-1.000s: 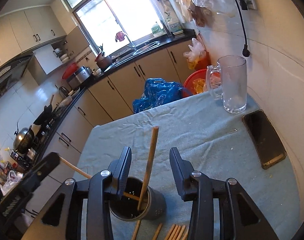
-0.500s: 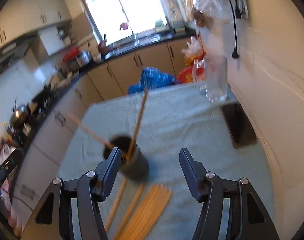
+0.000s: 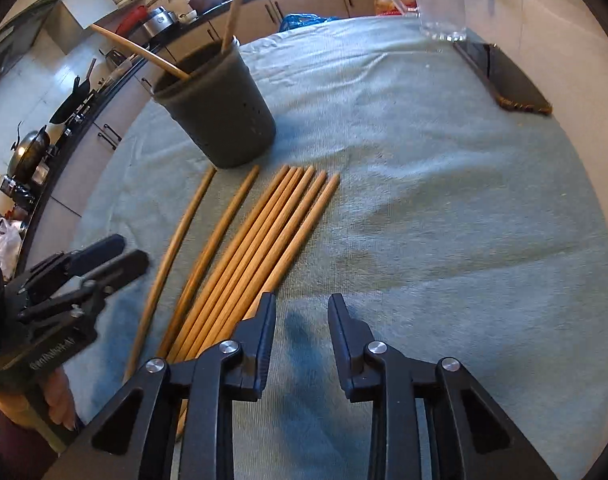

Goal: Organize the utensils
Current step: 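Return both grippers to the chopsticks and grasp one with the left gripper, then grasp a chopstick with the right gripper while the left gripper lifts its chopstick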

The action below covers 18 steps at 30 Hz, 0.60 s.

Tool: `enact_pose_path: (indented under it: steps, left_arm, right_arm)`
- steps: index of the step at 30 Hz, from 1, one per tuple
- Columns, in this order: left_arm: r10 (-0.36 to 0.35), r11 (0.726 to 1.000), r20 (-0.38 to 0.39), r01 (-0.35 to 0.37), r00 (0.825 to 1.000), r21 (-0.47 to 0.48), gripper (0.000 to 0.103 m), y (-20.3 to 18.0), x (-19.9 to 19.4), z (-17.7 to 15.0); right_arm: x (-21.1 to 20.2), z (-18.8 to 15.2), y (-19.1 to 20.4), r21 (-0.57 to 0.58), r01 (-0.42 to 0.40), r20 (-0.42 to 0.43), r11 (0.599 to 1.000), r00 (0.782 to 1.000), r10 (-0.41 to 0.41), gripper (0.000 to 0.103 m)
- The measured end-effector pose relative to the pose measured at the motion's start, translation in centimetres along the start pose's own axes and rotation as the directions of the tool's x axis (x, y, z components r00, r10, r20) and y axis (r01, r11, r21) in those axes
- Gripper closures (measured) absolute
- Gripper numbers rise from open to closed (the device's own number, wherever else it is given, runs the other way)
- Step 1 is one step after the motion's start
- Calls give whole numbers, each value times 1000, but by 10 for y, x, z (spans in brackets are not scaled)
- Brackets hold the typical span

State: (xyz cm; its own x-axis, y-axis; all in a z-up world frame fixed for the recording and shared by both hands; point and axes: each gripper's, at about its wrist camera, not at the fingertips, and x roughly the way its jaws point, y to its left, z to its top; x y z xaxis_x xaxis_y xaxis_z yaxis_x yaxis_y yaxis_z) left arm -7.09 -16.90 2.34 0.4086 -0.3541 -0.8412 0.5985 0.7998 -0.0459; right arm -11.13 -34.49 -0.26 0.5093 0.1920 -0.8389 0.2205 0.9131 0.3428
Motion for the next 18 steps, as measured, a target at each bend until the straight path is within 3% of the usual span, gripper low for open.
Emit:
enact_pose_path:
  steps: [2, 4, 8, 12, 18]
  left_arm:
    - [7, 1000, -28, -7, 1000, -8, 84, 0, 10, 4]
    - [7, 1000, -63, -9, 998, -26, 96, 3, 19, 6]
    - [-5, 998, -61, 2, 998, -58, 96, 6, 24, 8]
    - [-19, 996, -53, 14, 998, -87, 96, 12, 23, 5]
    - [-37, 974, -66, 21, 997, -226, 96, 35, 12, -7]
  right_arm:
    - [7, 5, 3, 6, 5, 5, 1000, 1000, -5, 74]
    - [9, 11, 7, -4, 31, 19, 1000, 999, -30, 75]
    - [13, 16, 15, -19, 66, 23, 998, 998, -65, 76]
    - [17, 17, 20, -36, 136, 25, 990, 991, -135, 84]
    - [12, 10, 19, -79, 137, -1, 987, 990, -138, 89]
